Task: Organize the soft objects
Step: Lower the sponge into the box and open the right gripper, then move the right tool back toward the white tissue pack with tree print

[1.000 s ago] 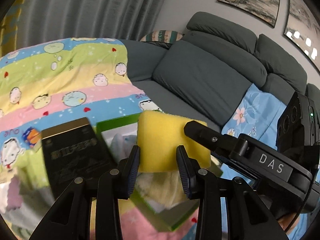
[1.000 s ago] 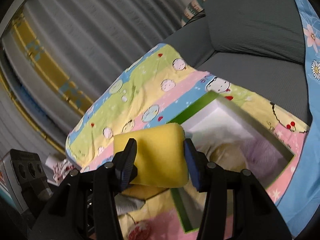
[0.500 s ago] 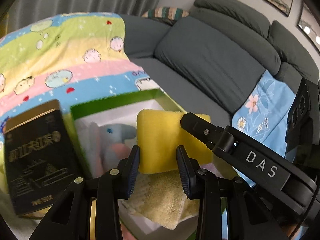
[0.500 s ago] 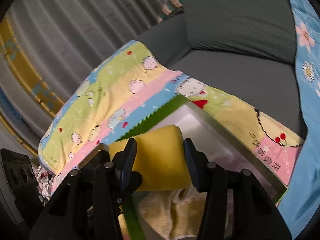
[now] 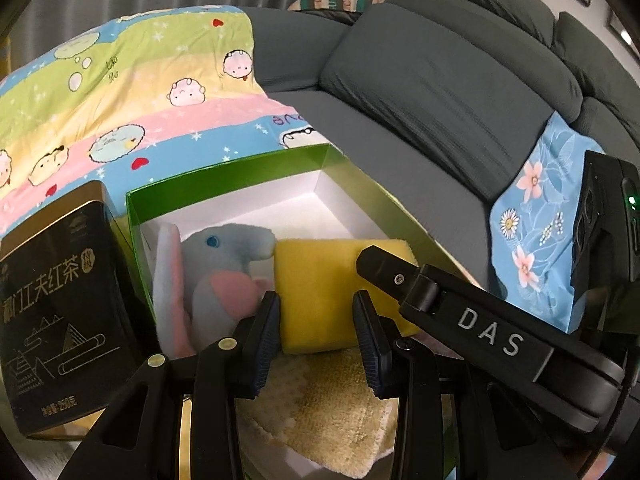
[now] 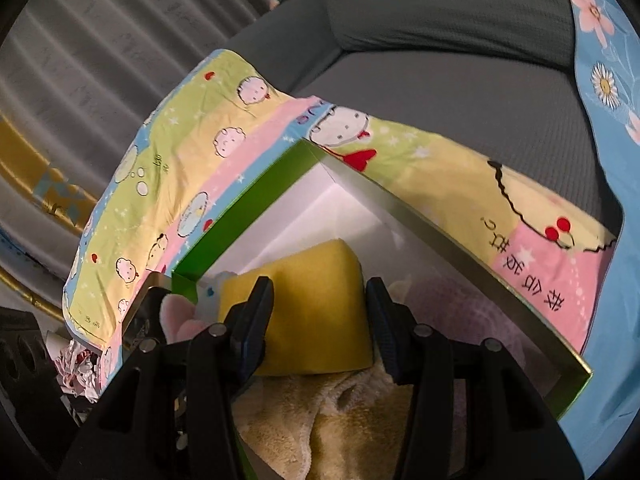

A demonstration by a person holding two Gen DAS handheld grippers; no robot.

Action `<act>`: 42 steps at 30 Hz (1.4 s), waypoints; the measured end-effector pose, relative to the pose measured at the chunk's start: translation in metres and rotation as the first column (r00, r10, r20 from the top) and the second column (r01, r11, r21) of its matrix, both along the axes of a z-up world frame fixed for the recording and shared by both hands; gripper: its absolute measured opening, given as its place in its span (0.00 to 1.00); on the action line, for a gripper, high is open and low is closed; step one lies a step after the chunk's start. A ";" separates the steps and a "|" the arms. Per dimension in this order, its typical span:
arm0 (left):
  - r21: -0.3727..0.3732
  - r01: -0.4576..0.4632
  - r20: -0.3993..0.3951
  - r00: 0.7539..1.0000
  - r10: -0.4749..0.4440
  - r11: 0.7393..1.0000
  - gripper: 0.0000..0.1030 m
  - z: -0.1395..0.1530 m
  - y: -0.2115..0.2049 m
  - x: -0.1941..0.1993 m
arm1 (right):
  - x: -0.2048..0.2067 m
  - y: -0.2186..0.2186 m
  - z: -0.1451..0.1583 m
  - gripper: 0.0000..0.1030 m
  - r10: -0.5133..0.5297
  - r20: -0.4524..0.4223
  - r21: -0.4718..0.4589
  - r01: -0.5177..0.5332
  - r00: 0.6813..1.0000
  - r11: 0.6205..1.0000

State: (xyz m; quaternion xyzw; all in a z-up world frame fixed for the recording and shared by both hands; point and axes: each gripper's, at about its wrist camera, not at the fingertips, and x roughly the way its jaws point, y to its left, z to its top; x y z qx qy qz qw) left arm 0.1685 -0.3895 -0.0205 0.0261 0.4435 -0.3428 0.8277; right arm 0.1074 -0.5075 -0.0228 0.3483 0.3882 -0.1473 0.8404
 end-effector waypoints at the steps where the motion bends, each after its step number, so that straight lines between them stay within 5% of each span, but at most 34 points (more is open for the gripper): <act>1: 0.001 0.001 -0.002 1.000 -0.001 1.000 0.37 -0.002 0.000 0.000 | 0.001 0.000 -0.001 0.47 0.001 -0.008 -0.001 -0.001 1.000 1.000; 15: 0.003 -0.006 -0.042 0.999 0.006 1.000 0.37 -0.013 -0.005 0.001 | 0.000 -0.007 -0.014 0.50 -0.016 -0.047 0.019 0.016 0.999 1.000; 21: -0.012 0.002 -0.045 0.999 -0.003 1.000 0.39 -0.005 0.002 -0.001 | -0.006 -0.004 -0.005 0.65 -0.025 -0.032 -0.018 0.024 0.999 1.000; 23: -0.037 0.004 -0.053 0.999 -0.006 0.999 0.45 0.003 0.009 -0.003 | -0.013 -0.002 0.007 0.73 -0.036 0.005 -0.043 0.036 0.999 0.998; 25: -0.065 0.008 -0.050 0.999 -0.011 0.998 0.64 0.013 0.017 -0.006 | -0.022 -0.002 0.018 0.81 -0.082 0.055 -0.034 0.084 0.995 0.996; 27: -0.076 0.000 -0.031 1.000 -0.002 0.997 0.67 0.023 0.025 -0.012 | -0.032 0.003 0.031 0.86 -0.114 0.103 -0.047 0.120 0.988 0.992; 33: -0.107 -0.002 0.012 1.000 0.003 0.994 0.71 0.059 0.075 -0.040 | -0.061 0.033 0.058 0.99 -0.079 0.194 -0.068 0.094 0.978 0.993; 37: -0.120 -0.039 0.105 0.993 0.052 0.992 0.81 0.087 0.122 -0.068 | -0.081 0.064 0.079 0.99 -0.026 0.229 -0.143 0.060 0.973 0.988; 42: -0.191 -0.096 0.106 0.987 0.118 0.977 0.84 0.100 0.187 -0.092 | -0.104 0.112 0.092 0.99 0.086 0.248 -0.168 -0.044 0.965 0.985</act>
